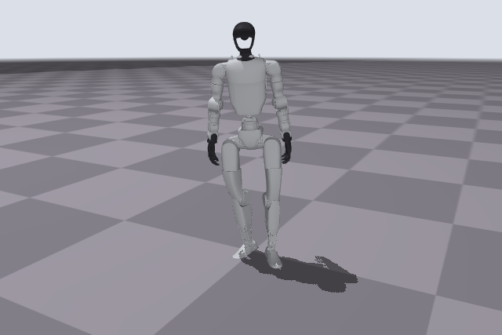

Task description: Upper body actions

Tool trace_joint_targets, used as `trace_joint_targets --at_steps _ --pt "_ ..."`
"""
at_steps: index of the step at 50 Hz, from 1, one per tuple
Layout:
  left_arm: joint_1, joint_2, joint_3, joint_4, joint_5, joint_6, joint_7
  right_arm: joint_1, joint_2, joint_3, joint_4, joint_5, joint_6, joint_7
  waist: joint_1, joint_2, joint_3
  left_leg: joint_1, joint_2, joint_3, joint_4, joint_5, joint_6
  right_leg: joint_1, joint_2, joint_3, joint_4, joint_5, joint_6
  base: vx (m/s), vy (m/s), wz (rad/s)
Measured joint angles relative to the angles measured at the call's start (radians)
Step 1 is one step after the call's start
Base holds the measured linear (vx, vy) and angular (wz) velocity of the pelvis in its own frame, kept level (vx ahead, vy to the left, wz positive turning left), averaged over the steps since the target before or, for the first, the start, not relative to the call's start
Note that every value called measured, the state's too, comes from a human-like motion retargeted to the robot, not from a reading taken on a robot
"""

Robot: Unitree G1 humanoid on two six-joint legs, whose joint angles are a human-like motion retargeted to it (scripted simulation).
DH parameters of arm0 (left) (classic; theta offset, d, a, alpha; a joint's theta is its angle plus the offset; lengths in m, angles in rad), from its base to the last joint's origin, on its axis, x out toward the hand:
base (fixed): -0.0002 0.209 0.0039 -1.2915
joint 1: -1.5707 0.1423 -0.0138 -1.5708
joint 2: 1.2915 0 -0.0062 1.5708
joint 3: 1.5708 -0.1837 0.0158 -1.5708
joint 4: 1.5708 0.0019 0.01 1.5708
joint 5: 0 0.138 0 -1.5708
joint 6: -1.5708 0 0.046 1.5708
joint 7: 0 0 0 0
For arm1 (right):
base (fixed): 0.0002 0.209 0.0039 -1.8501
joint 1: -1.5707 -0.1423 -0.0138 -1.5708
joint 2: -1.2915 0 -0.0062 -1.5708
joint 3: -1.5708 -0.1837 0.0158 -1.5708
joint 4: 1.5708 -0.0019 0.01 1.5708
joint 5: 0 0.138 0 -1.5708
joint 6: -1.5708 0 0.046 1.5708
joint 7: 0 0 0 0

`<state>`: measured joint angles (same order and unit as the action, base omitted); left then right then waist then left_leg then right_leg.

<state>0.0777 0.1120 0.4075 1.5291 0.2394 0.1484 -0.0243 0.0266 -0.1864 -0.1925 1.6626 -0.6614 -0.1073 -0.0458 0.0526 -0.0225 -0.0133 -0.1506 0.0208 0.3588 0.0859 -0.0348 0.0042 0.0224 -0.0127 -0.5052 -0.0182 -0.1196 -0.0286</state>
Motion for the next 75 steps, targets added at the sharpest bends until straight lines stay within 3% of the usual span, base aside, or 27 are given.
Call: trace_joint_targets --at_steps 2,8,12,15,18,23,32,35,38,43,46,49,58,60,62,63,65,75 --pt "0.000 -0.006 0.000 0.004 -0.006 -0.002 0.009 0.013 -0.004 -0.007 0.003 -0.004 0.004 -0.007 0.024 -0.010 0.004 -0.014 -0.002 0.037 -0.005 -0.007 0.017 0.008 -0.014 -0.047 -0.005 -0.013 0.004 -0.14 0.01 1.74" --pt "0.007 -0.022 0.022 0.035 -0.049 0.002 0.047 0.030 -0.009 -0.030 0.004 -0.047 0.026 -0.021 0.023 -0.029 -0.012 0.041 0.039 0.446 -0.082 -0.035 -0.003 0.034 -0.052 -0.226 -0.017 -0.060 0.035 -0.10 0.07 2.15" --pt "0.018 -0.026 0.042 0.051 -0.080 0.009 0.059 0.039 -0.005 -0.035 -0.013 -0.058 0.019 -0.015 -0.028 -0.030 -0.045 0.097 0.055 0.780 -0.094 -0.001 -0.016 0.048 -0.067 -0.348 -0.016 -0.090 0.068 -0.01 0.11 2.30" --pt "0.022 -0.030 0.055 0.049 -0.090 0.008 0.064 0.032 -0.001 -0.030 -0.022 -0.057 0.014 -0.011 -0.043 -0.030 -0.057 0.128 0.056 0.880 -0.079 0.059 0.000 0.059 -0.073 -0.408 -0.007 -0.107 0.094 0.01 0.13 1.70" --pt "0.029 -0.035 0.059 0.046 -0.091 0.004 0.069 0.023 0.005 -0.024 -0.033 -0.057 0.010 -0.003 -0.024 -0.013 -0.055 0.126 0.049 0.768 -0.088 0.101 -0.046 0.080 -0.058 -0.439 0.007 -0.117 0.116 0.07 0.17 0.93" --pt "0.031 -0.051 0.060 0.055 -0.086 0.006 0.072 0.013 0.012 -0.010 -0.052 -0.056 -0.004 0.007 0.014 -0.007 -0.056 0.120 -0.018 0.716 -0.161 0.101 -0.012 0.111 -0.075 -0.465 0.027 -0.109 0.146 0.10 0.20 0.49" --pt "0.010 -0.039 0.038 0.027 -0.051 -0.003 0.085 0.017 0.035 0.011 -0.044 -0.046 -0.018 0.007 0.060 -0.026 -0.060 0.107 -0.059 0.603 -0.128 0.030 0.012 0.156 -0.112 -0.543 0.054 -0.054 0.187 0.13 0.22 0.58" --pt "0.001 -0.036 0.036 0.019 -0.064 -0.015 0.080 0.020 0.037 0.010 -0.043 -0.053 -0.017 0.002 0.054 -0.019 -0.065 0.097 -0.067 0.550 -0.119 0.007 0.021 0.170 -0.124 -0.584 0.082 -0.001 0.183 0.16 0.26 0.77" --pt "-0.001 -0.037 0.036 0.020 -0.070 -0.015 0.079 0.035 0.036 0.012 -0.042 -0.047 -0.021 -0.007 0.034 0.012 -0.082 0.081 -0.046 0.482 -0.103 -0.007 0.032 0.172 -0.132 -0.591 0.149 0.089 0.142 0.18 0.21 0.94" --pt "-0.031 -0.028 0.040 0.012 -0.083 -0.018 0.071 0.031 0.038 0.009 -0.046 -0.016 -0.028 -0.020 -0.003 0.082 -0.040 0.091 0.021 0.364 -0.082 -0.013 0.048 0.154 -0.151 -0.459 0.356 0.197 0.018 0.11 0.12 0.96" --pt "-0.039 -0.016 0.049 0.001 -0.073 -0.009 0.056 0.026 0.041 0.009 -0.048 -0.013 -0.032 -0.016 -0.038 0.083 -0.035 0.081 0.019 0.293 -0.081 -0.005 0.060 0.058 -0.157 -0.260 0.483 0.166 0.068 0.15 0.06 1.12" --pt "-0.042 -0.004 0.049 0.001 -0.072 -0.003 0.046 0.024 0.045 0.013 -0.057 -0.023 -0.039 -0.020 -0.068 0.071 -0.033 0.072 0.010 0.251 -0.085 0.007 0.070 -0.058 -0.105 -0.022 0.542 0.119 0.116 0.12 -0.03 1.07" --pt "-0.056 0.014 0.042 0.024 -0.039 0.022 -0.026 0.006 0.045 0.021 -0.063 -0.023 -0.043 -0.032 -0.132 0.000 0.003 0.091 -0.069 0.174 -0.101 0.025 0.078 -0.152 -0.010 0.249 0.250 -0.007 0.102 0.09 -0.07 0.90" --pt "-0.051 0.010 0.035 0.023 -0.048 0.010 -0.006 0.006 0.048 0.017 -0.060 -0.012 -0.041 -0.032 -0.131 -0.018 0.016 0.112 -0.089 0.162 -0.104 0.025 0.077 -0.163 0.012 0.336 0.179 -0.008 0.091 0.14 -0.08 0.79" --pt "-0.042 0.005 0.028 0.022 -0.053 0.003 0.009 0.014 0.054 0.015 -0.061 -0.007 -0.041 -0.028 -0.129 -0.023 0.026 0.134 -0.096 0.147 -0.105 0.024 0.075 -0.154 0.037 0.407 0.128 0.080 0.023 0.16 -0.09 0.72" --pt "-0.040 0.004 0.027 0.023 -0.054 0.002 0.013 0.015 0.056 0.015 -0.060 -0.007 -0.039 -0.023 -0.128 -0.029 0.027 0.142 -0.102 0.142 -0.105 0.024 0.074 -0.137 0.042 0.462 0.121 0.052 0.041 0.19 -0.10 0.78" --pt "-0.038 -0.001 0.022 0.031 -0.054 0.005 0.018 0.018 0.062 0.005 -0.061 -0.011 -0.033 -0.007 -0.133 -0.028 0.026 0.152 -0.105 0.115 -0.103 0.027 0.071 -0.089 -0.009 0.170 0.098 0.040 0.040 0.19 -0.08 0.85" --pt "-0.005 -0.037 0.011 0.035 -0.038 -0.013 0.027 0.017 0.072 0.012 -0.065 -0.024 -0.022 0.002 -0.074 0.003 -0.032 0.162 -0.092 0.097 -0.107 0.017 0.053 -0.026 0.021 0.178 0.027 0.023 0.038 0.12 -0.04 0.29"
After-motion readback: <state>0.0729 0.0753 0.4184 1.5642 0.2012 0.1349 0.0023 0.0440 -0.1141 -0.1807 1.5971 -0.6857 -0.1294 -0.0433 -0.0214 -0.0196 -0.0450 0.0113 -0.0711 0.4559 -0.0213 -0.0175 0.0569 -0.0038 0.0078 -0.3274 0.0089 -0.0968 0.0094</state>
